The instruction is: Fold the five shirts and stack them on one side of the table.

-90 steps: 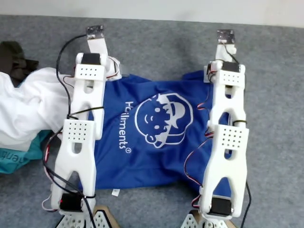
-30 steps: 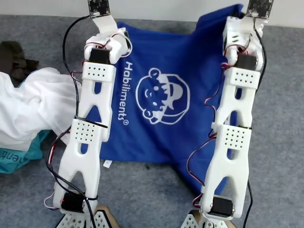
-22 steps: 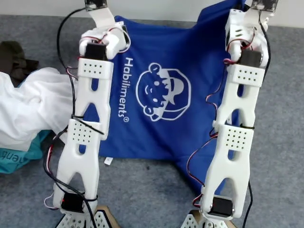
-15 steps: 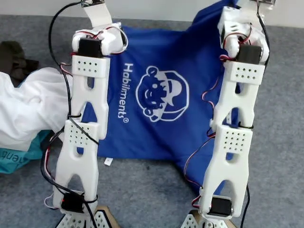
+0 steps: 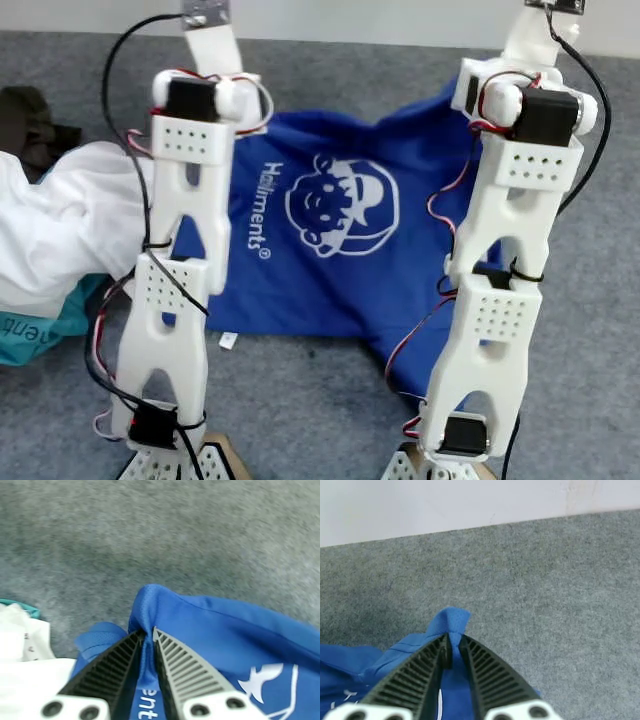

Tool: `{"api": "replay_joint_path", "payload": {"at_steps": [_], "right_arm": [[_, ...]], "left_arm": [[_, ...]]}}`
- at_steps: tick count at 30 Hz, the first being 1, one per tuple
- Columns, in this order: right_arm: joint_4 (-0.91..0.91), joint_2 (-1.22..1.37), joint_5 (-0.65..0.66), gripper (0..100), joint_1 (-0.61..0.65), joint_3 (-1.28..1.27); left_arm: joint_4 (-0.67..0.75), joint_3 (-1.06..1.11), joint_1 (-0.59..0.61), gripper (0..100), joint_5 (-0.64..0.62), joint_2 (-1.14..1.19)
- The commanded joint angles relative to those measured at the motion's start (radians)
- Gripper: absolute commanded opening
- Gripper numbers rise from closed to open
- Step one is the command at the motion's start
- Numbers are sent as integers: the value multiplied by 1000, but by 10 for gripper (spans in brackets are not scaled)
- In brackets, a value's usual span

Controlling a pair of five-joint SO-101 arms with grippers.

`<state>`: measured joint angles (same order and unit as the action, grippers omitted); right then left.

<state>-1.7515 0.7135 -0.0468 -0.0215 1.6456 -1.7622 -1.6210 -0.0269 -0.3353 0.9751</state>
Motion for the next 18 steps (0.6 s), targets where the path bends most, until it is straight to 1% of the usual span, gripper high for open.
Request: {"api": "replay_joint_path", "payload": {"at_steps": [1,9,11,13,15,18], "right_arm": [[-15,-68,-9,5,-7,120],[-16,-77,-9,5,-13,119],[-16,-77,-9,5,-16,119],[-16,-77,-9,5,-24,119],[-18,-91,-9,5,-25,117],[-18,-143,-9,5,-24,21]], "left_arm": [[-9,-45,44,7,0,-84],[-12,-41,27,6,0,-176],[-14,8,24,6,0,-216],[-14,113,21,6,0,-280],[-12,265,8,6,0,-355],[-8,476,-2,6,3,-455]]}}
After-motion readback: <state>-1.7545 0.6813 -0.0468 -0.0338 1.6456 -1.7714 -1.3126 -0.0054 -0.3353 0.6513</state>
